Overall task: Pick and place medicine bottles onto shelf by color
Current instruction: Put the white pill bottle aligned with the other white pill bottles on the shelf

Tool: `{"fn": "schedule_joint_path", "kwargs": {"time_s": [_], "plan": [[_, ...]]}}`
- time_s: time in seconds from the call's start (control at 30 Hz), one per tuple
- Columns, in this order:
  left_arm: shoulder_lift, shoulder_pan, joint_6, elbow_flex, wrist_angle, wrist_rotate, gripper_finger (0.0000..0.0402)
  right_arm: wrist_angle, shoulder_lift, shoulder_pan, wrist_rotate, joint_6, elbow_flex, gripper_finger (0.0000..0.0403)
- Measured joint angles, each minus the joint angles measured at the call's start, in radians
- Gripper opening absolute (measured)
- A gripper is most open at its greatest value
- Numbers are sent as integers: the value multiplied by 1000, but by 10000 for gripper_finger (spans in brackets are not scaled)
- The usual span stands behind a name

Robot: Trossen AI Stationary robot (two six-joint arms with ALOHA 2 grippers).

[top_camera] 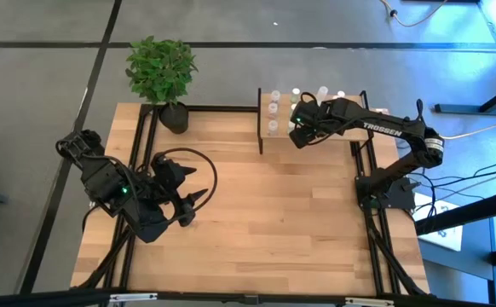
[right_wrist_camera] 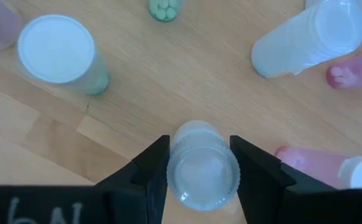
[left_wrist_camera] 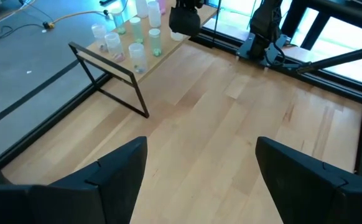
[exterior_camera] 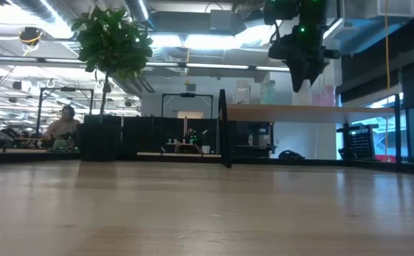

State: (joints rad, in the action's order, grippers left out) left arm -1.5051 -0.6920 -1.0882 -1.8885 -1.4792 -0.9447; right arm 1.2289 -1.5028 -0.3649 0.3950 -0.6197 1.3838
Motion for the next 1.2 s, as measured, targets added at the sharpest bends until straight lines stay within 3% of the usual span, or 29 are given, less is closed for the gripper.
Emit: {"fn": "schedule_joint_path", "kwargs": {"time_s": [0.47, 1.2], "plan": [[0, 0, 0, 0, 1, 0, 295, 4, -1, 0, 18, 0, -1, 198], [0, 0, 0, 0, 1, 0, 295, 9, 18, 2, 41, 48, 8, 202]]}}
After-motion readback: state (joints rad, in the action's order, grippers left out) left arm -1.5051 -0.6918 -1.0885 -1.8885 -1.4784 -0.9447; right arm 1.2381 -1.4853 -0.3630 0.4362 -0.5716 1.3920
